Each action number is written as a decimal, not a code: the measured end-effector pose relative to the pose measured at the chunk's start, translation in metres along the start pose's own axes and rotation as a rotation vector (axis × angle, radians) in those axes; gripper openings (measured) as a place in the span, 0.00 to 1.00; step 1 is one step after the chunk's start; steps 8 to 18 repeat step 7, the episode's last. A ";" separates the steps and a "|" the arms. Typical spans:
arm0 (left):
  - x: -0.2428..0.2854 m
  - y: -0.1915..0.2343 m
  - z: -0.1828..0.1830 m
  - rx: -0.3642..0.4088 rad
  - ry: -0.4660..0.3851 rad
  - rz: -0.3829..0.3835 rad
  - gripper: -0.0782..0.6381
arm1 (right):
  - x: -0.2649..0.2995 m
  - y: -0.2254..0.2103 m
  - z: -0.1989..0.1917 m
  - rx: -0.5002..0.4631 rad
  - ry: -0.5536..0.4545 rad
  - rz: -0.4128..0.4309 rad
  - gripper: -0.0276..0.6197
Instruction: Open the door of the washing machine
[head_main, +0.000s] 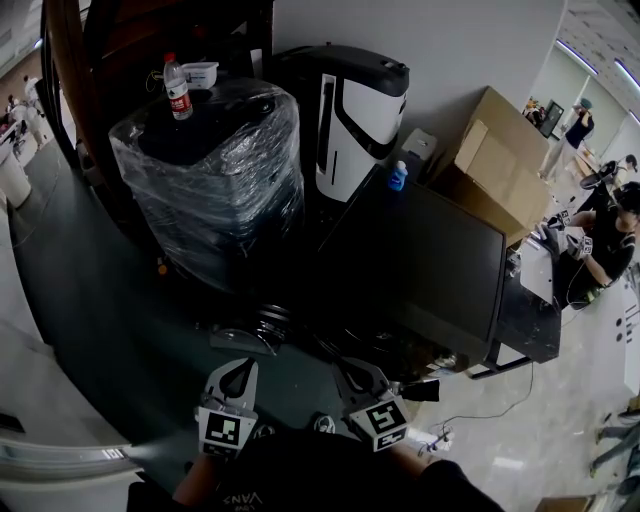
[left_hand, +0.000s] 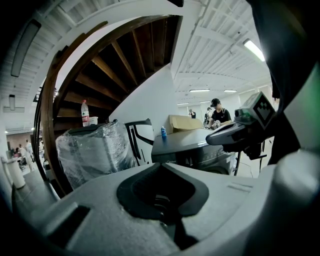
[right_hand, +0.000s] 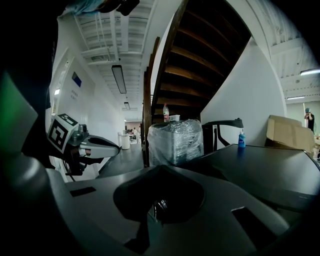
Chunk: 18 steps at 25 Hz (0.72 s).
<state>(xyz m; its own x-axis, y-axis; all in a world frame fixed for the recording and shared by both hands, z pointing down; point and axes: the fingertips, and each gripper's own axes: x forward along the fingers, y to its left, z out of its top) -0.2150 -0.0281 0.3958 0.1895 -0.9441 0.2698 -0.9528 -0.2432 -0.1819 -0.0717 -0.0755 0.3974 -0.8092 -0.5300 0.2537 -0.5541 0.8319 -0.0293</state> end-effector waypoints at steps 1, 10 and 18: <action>0.000 -0.001 -0.002 -0.007 0.008 -0.004 0.13 | 0.001 0.001 0.000 0.001 0.000 0.001 0.05; -0.001 0.003 -0.003 -0.022 0.014 -0.006 0.13 | 0.005 0.003 0.002 -0.002 -0.003 -0.006 0.05; -0.001 0.003 -0.003 -0.022 0.014 -0.006 0.13 | 0.005 0.003 0.002 -0.002 -0.003 -0.006 0.05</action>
